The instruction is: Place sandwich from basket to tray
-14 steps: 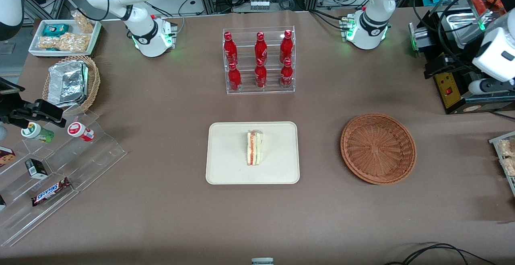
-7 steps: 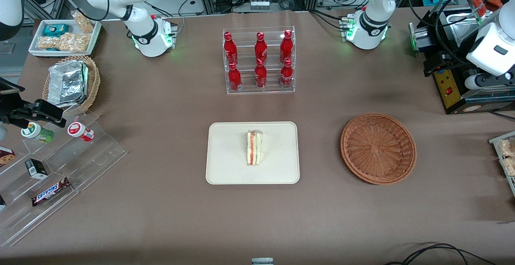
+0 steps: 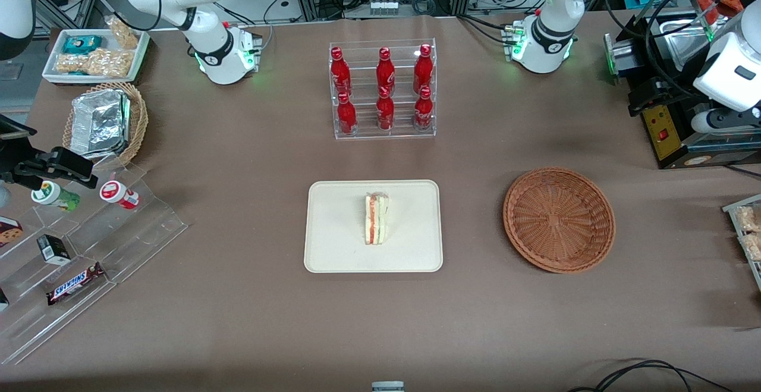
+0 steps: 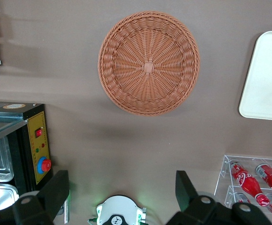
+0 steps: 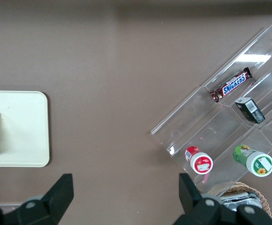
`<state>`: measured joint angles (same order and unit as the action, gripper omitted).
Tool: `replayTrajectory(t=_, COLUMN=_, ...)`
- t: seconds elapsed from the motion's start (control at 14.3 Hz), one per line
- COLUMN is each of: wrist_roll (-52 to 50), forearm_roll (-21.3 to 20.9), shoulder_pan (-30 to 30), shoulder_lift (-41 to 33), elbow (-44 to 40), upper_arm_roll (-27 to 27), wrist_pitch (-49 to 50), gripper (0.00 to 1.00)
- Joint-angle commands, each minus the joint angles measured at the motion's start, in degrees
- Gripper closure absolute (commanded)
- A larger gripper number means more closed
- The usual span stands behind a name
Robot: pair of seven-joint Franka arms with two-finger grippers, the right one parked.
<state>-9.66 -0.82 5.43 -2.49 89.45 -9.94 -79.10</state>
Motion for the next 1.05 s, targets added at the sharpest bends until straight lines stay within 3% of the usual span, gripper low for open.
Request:
replayTrajectory(t=0.0, wrist_roll=0.17, forearm_roll=-0.32, shoulder_pan=-0.95, shoulder_lift=-0.06, elbow=-1.47, upper_arm_roll=0.89, wrist_pitch=-0.36, gripper=0.00)
replayTrajectory(t=0.21, wrist_roll=0.26, forearm_roll=-0.76, shoulder_pan=-1.12, shoulder_lift=0.47, elbow=-0.95, upper_arm_roll=0.71, wrist_pitch=-4.31, gripper=0.00)
replayTrajectory(t=0.98, wrist_roll=0.70, forearm_roll=-1.02, shoulder_pan=-1.12, shoulder_lift=-0.15, elbow=-1.39, upper_arm_roll=0.71, wrist_pitch=-3.70, gripper=0.00)
